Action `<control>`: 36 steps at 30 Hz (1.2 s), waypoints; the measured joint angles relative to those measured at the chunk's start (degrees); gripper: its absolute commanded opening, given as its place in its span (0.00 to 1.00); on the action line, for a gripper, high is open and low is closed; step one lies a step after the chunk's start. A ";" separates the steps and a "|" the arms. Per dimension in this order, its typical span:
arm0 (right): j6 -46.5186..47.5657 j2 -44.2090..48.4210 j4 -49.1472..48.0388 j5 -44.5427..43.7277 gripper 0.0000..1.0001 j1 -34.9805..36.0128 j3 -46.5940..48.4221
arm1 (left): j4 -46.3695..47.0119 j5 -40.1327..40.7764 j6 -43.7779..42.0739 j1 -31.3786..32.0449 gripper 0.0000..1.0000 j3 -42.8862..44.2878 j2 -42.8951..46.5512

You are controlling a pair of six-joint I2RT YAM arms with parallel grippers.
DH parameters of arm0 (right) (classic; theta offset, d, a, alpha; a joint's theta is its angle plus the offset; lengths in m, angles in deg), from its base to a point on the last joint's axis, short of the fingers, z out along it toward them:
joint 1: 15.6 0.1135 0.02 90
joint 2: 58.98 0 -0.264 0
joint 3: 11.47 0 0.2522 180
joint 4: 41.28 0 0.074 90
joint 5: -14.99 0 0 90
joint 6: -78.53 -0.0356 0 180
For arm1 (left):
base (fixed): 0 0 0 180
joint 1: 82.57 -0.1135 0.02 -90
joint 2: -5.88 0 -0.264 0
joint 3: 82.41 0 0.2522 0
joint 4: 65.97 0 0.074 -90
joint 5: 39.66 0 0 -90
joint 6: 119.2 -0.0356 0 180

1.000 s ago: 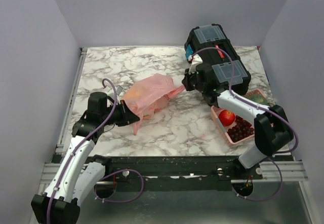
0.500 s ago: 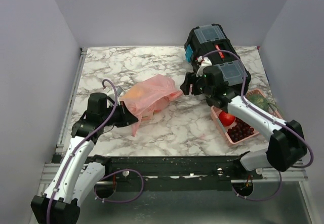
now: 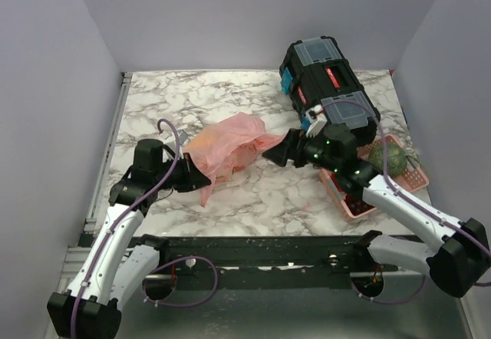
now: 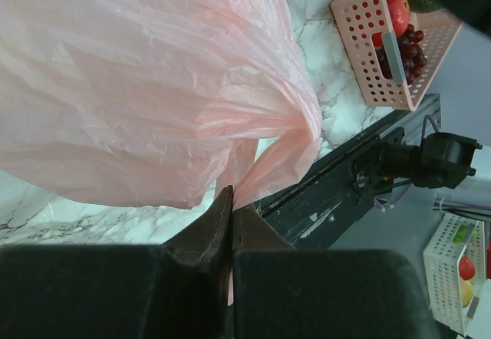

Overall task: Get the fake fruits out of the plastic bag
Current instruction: Adjust the plastic bag at the center of the board.

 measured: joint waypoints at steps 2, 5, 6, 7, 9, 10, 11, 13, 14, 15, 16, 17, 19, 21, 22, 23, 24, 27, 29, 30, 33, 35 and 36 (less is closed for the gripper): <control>-3.65 -1.79 -3.28 0.59 0.87 3.06 -2.91 | 0.00 -0.11 -0.02 0.00 0.00 0.02 0.44; -8.37 -5.77 -8.09 0.68 0.86 9.05 -5.79 | -0.04 -0.42 0.00 0.00 0.00 0.22 2.21; -9.66 -7.45 -9.84 0.63 0.85 10.99 -5.97 | -0.07 -0.55 0.00 0.00 0.00 0.35 2.73; -10.99 -9.18 -11.80 0.42 0.85 12.85 -5.97 | -0.07 -0.79 0.00 0.00 0.00 0.70 3.50; -13.11 -12.02 -15.74 -0.46 0.82 15.91 -5.97 | -0.09 -0.98 0.00 0.00 0.00 1.33 4.50; -14.21 -13.25 -17.44 -1.03 0.78 17.27 -5.97 | -0.09 -1.31 0.00 0.00 0.00 1.70 4.83; -15.34 -14.32 -19.10 -1.66 0.77 18.32 -5.97 | -0.04 -1.66 -0.02 0.00 0.00 2.03 4.94; -18.18 -16.22 -21.97 -3.50 0.75 19.23 -5.99 | -0.07 -2.32 0.00 0.00 0.00 2.43 4.98; -19.41 -17.00 -23.26 -4.72 0.75 19.26 -6.05 | -0.04 -2.64 0.00 0.00 0.00 2.45 5.07; -20.72 -17.77 -24.55 -6.23 0.75 19.26 -6.19 | -0.11 -2.86 0.00 0.00 0.00 2.45 5.11; -21.42 -18.23 -25.14 -7.48 0.75 19.26 -6.29 | -0.11 -3.17 0.02 0.00 0.00 2.45 5.11; -21.86 -18.43 -25.51 -8.96 0.76 19.23 -6.47 | -0.15 -3.39 0.02 0.00 0.00 2.43 5.03; -21.57 -18.34 -25.27 -12.41 0.77 19.23 -6.67 | -0.35 -4.11 0.02 0.00 0.00 2.38 5.03; -19.96 -17.66 -23.98 -16.15 0.77 19.23 -6.58 | -0.42 -4.79 0.04 0.00 0.00 1.95 5.22; -18.97 -17.16 -22.82 -17.77 0.77 19.23 -6.45 | -0.50 -4.92 0.09 0.00 0.03 1.33 5.53; -17.38 -16.46 -20.65 -19.93 0.77 19.23 -5.81 | -0.50 -4.98 0.15 0.00 0.08 0.83 5.86; -15.45 -15.76 -18.18 -22.29 0.77 19.23 -4.66 | -0.83 -5.03 0.24 0.00 0.14 0.11 6.47; -10.82 -14.36 -13.94 -26.67 0.77 19.15 -1.40 | -1.92 -5.11 0.48 0.00 0.39 -1.14 8.72; -8.11 -13.18 -12.55 -28.55 0.77 19.12 -0.13 | -2.82 -4.98 0.11 0.00 0.52 -0.90 10.19; -6.99 -12.52 -11.96 -29.35 0.77 19.12 0.11 | -3.45 -4.81 -0.22 0.00 0.57 -0.37 10.56; -4.68 -11.26 -10.12 -30.67 0.77 19.12 0.11 | -5.35 -2.99 -1.64 0.00 0.72 3.30 11.04; -4.00 -11.19 -9.33 -30.93 0.77 19.12 0.11 | -6.03 -0.42 -2.95 0.00 0.80 7.76 10.80; -3.74 -11.19 -8.90 -30.93 0.77 19.12 0.11 | -5.92 0.81 -3.34 0.00 0.83 9.79 10.62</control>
